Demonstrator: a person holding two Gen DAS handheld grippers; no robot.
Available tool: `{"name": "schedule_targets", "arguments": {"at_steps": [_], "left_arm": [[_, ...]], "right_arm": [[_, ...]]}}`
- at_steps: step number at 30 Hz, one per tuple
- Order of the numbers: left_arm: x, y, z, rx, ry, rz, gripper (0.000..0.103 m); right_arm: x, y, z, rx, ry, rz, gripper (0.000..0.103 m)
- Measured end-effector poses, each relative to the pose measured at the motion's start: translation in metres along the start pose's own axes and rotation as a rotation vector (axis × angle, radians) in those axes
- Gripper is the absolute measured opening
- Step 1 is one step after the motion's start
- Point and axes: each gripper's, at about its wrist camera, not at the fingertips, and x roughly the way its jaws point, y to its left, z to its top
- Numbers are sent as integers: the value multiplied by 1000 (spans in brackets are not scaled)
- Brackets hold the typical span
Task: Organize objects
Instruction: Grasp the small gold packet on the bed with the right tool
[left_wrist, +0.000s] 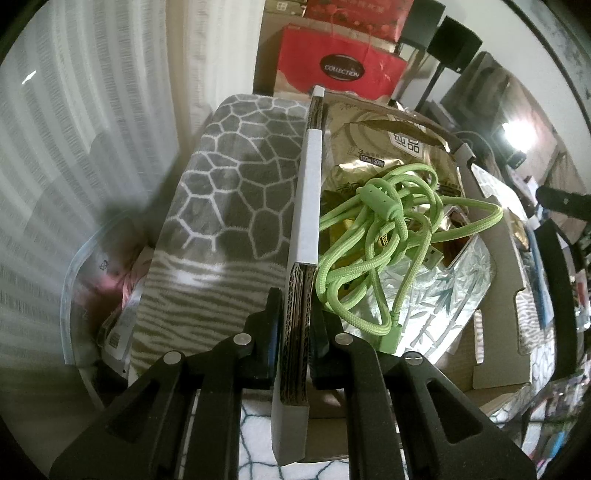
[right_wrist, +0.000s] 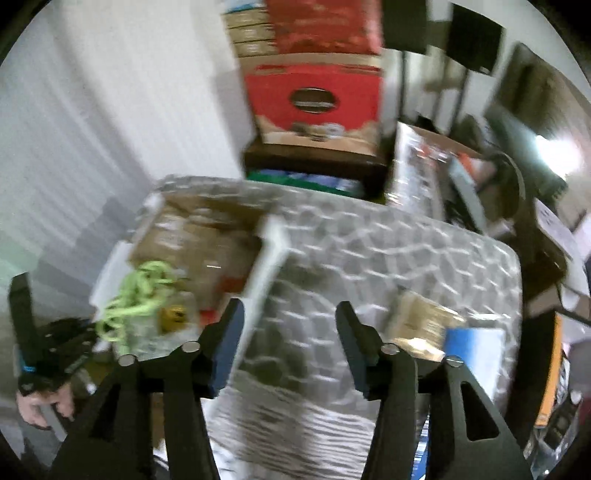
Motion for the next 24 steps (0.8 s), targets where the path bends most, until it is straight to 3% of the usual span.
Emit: {"name": "schedule_targets", "arguments": {"at_steps": [8, 19, 24], "left_arm": [[0, -3, 0, 1, -5, 10, 10], [2, -6, 0, -5, -4, 28, 10], [2, -4, 1, -5, -3, 29, 10]], "right_arm": [[21, -75, -13, 138, 58, -114, 64], [63, -111, -7, 166, 133, -209, 72], [81, -118, -3, 157, 194, -203, 83]]}}
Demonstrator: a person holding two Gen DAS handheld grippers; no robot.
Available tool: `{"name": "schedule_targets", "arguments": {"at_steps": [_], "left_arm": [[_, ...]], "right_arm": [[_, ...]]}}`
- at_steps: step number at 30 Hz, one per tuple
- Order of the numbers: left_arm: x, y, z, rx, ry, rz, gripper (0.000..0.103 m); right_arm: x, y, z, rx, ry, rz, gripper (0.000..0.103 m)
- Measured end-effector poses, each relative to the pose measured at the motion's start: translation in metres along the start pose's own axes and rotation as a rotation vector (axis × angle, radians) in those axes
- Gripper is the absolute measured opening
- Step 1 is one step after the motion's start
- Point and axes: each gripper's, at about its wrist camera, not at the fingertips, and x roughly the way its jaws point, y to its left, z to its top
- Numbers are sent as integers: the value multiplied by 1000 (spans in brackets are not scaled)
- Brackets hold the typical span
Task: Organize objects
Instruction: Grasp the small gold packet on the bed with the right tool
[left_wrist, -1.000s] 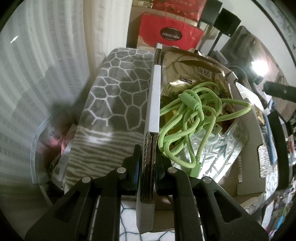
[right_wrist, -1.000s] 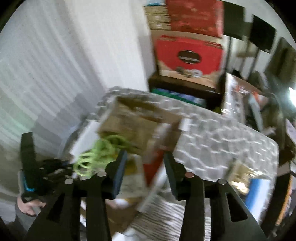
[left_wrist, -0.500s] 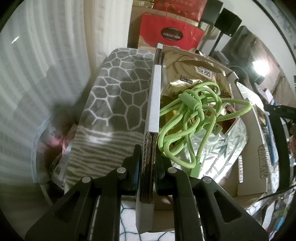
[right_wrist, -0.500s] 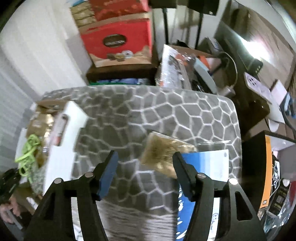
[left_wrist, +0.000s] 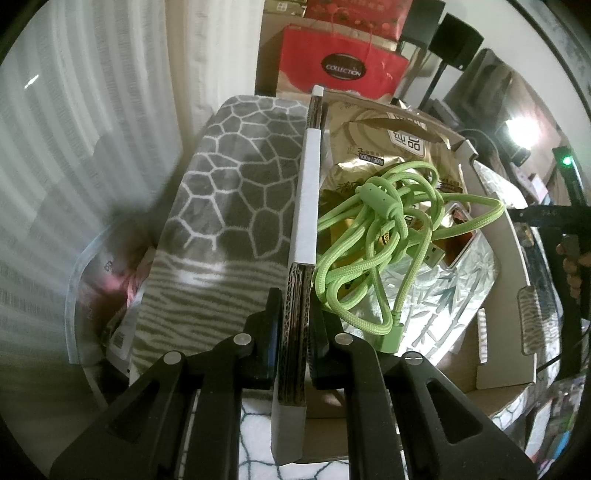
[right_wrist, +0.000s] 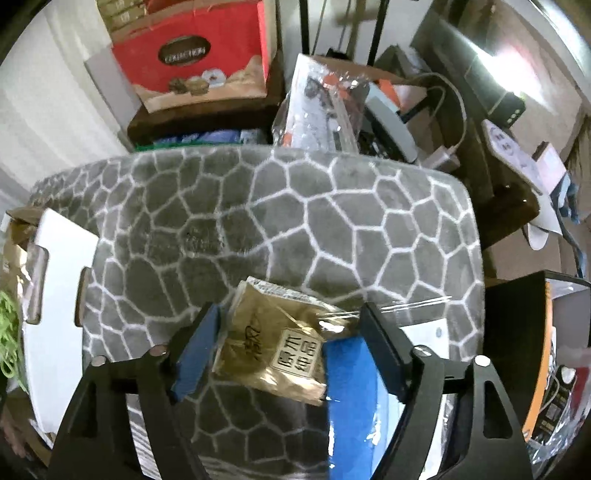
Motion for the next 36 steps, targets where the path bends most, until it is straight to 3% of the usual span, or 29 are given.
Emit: {"name": "schedule_targets", "arguments": {"at_steps": [6, 14, 19, 20, 23, 25, 27, 28, 31, 32, 33, 35, 36], "left_arm": [[0, 1, 0, -1, 0, -3, 10], [0, 1, 0, -4, -1, -4, 10], [0, 1, 0, -5, -1, -3, 10], [0, 1, 0, -5, -1, -4, 10], [0, 1, 0, -6, -1, -3, 10], [0, 1, 0, -6, -1, -3, 10], [0, 1, 0, -6, -1, -3, 10], [0, 1, 0, -7, -2, -3, 10], [0, 1, 0, -6, -2, -2, 10], [0, 2, 0, -7, -1, -3, 10], [0, 1, 0, -7, -1, -3, 10], [0, 2, 0, -7, -1, -3, 10], [0, 2, 0, -8, -1, -3, 10]], "right_arm": [[5, 7, -4, -75, 9, -93, 84], [10, -17, -4, 40, 29, -43, 90], [-1, -10, -4, 15, -35, 1, 78], [-5, -7, -4, 9, -53, 5, 75], [-19, -2, 0, 3, -107, 42, 52], [-31, -2, 2, 19, -136, 113, 42], [-34, -1, 4, 30, -127, 164, 14], [-35, -1, 5, 30, -111, 177, 10], [-37, 5, 4, -6, -103, 139, 12], [-37, 5, 4, -17, -106, 114, 18], [-36, 5, 4, -22, -105, 96, 40], [-29, 2, 6, -28, -97, 40, 62], [-26, 1, 5, -29, -89, 29, 61]]}}
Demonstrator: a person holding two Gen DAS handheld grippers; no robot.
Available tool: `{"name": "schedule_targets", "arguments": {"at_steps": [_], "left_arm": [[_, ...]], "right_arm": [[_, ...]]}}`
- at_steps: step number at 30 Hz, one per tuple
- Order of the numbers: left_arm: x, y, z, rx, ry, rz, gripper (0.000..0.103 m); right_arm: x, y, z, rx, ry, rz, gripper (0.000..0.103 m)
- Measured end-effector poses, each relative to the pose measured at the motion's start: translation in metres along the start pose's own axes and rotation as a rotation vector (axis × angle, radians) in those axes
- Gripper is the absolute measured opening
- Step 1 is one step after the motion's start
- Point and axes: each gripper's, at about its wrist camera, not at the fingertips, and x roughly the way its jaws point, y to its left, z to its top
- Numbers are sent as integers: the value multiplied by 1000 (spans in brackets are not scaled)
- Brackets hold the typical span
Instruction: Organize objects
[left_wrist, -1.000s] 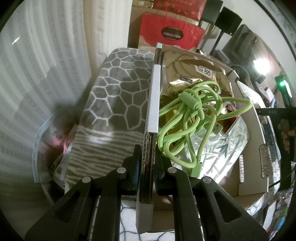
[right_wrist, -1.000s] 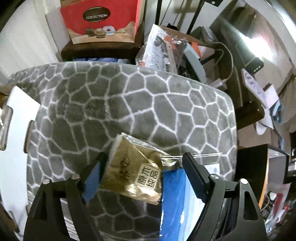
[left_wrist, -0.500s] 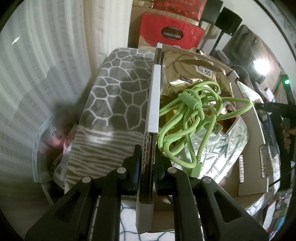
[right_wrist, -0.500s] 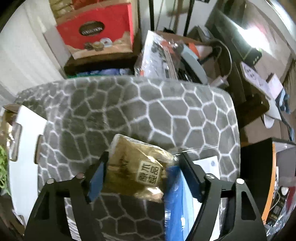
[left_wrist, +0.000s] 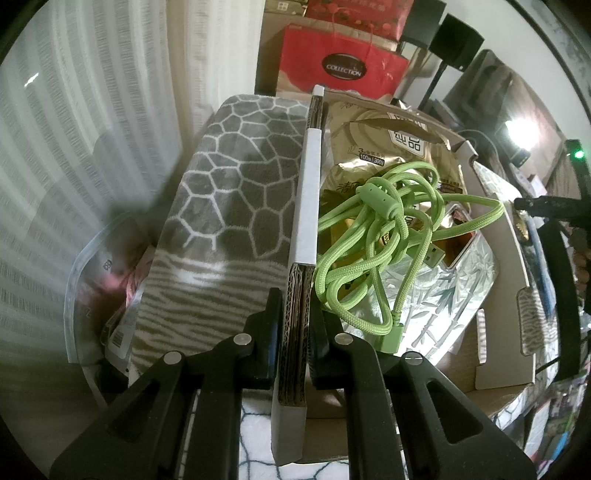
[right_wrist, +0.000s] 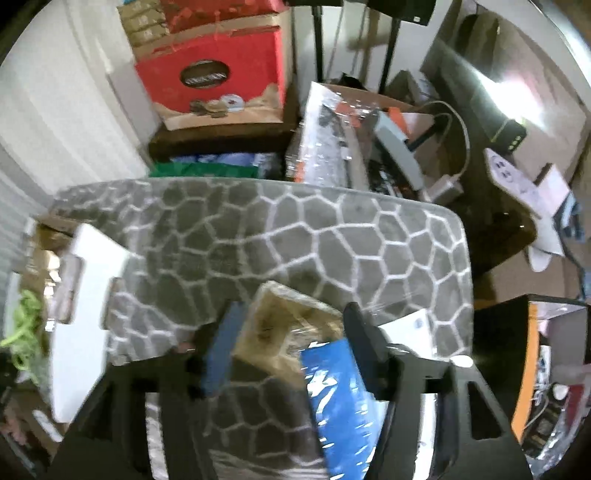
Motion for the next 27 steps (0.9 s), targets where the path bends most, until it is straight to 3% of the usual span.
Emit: {"name": "schedule_targets", "arguments": {"at_steps": [3, 5, 7, 9, 11, 12, 16, 19, 27], "left_arm": [[0, -1, 0, -1, 0, 0, 10], [0, 0, 0, -1, 0, 0, 10], [0, 0, 0, -1, 1, 1, 10], [0, 0, 0, -1, 0, 1, 10], [1, 0, -1, -3, -1, 4, 10], [1, -1, -1, -4, -2, 5, 10], [1, -1, -1, -7, -1, 1, 10], [1, 0, 0, -8, 2, -3, 10], [2, 1, 0, -10, 1, -3, 10]], "right_arm": [[20, -7, 0, 23, 80, -18, 62], [23, -9, 0, 29, 82, -15, 63], [23, -5, -1, 8, 83, -8, 51], [19, 4, -3, -54, 77, -4, 25], [16, 14, -5, -93, 80, 3, 7], [15, 18, -5, -102, 82, -6, 4], [13, 20, -3, -83, 70, -20, 2], [3, 13, -1, -21, 46, 59, 1], [-12, 13, 9, 4, 21, 103, 0]]}}
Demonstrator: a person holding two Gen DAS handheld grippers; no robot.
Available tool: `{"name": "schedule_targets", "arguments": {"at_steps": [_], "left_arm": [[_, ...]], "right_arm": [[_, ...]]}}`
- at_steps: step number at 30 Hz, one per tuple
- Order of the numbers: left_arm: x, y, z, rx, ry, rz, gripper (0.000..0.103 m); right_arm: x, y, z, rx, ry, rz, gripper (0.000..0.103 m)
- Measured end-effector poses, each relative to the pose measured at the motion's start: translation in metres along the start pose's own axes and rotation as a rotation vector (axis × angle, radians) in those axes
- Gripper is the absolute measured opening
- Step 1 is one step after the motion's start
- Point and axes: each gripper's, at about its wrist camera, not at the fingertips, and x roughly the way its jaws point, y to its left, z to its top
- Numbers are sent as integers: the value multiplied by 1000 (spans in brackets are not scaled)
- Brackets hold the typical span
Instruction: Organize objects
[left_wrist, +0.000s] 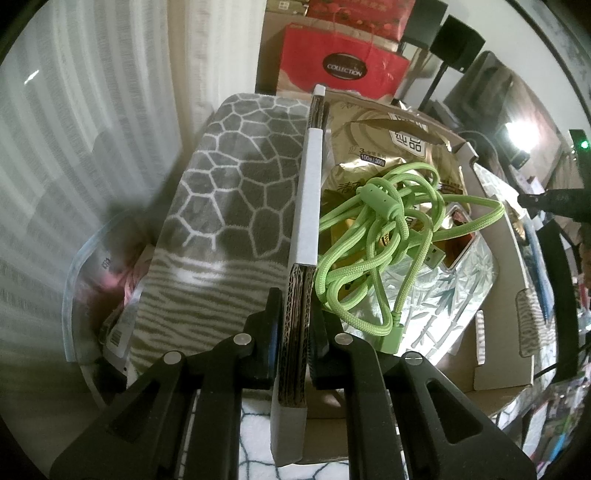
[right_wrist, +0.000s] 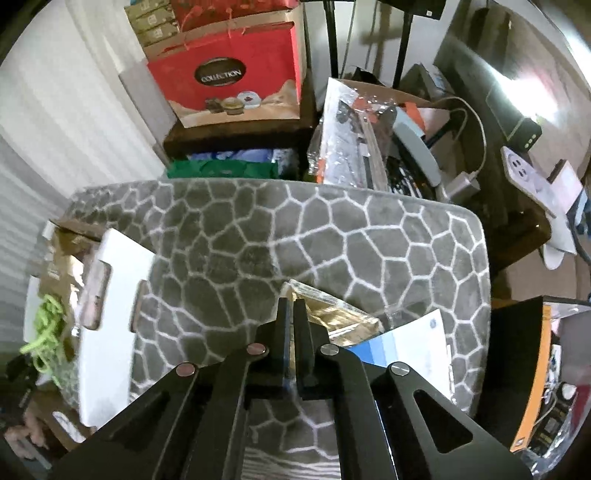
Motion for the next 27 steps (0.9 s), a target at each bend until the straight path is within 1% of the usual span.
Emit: {"name": "schedule_targets", "arguments": {"at_steps": [2, 4, 5, 6, 7, 8, 10, 12, 13, 15, 17, 19, 20, 21, 22, 23, 25, 27], "left_arm": [[0, 0, 0, 0, 0, 2, 10], [0, 0, -1, 2, 1, 4, 10], [0, 0, -1, 2, 1, 3, 10], [0, 1, -1, 2, 0, 3, 10], [0, 1, -1, 2, 1, 1, 10], [0, 0, -1, 2, 1, 2, 10], [0, 0, -1, 3, 1, 5, 10], [-1, -1, -2, 3, 1, 6, 10], [0, -2, -2, -1, 0, 6, 10], [0, -2, -1, -1, 0, 6, 10], [0, -2, -2, 0, 1, 9, 10], [-1, -2, -2, -1, 0, 9, 10], [-1, -2, -2, -2, 0, 8, 10], [0, -2, -2, -1, 0, 9, 10], [0, -2, -2, -1, 0, 10, 10], [-1, -2, -2, -1, 0, 11, 10], [-1, -4, -1, -3, 0, 13, 10], [-2, -4, -2, -5, -2, 11, 10]], "right_arm": [[-2, 3, 2, -9, -2, -3, 1], [2, 5, 4, -17, 20, -57, 6], [6, 3, 5, -11, 35, -83, 17], [9, 0, 5, -1, 38, -111, 43], [12, -5, 4, 14, 34, -136, 56], [14, -8, 3, 25, 33, -144, 70], [21, -16, 1, 52, 50, -141, 70], [31, -22, -2, 59, 82, -129, 76], [35, -23, -3, 60, 93, -122, 76], [39, -25, -5, 64, 95, -107, 80], [42, -25, -6, 67, 100, -83, 81], [40, -21, -7, 46, 89, -66, 76], [38, -17, -8, 18, 83, -63, 67], [35, -11, -8, -18, 67, -53, 42], [32, -6, -11, -35, 62, -35, 30], [29, -1, -11, -49, 61, -14, 9], [26, 6, -11, -62, 70, -11, 5], [26, 14, -12, -88, 75, -13, 4]]}}
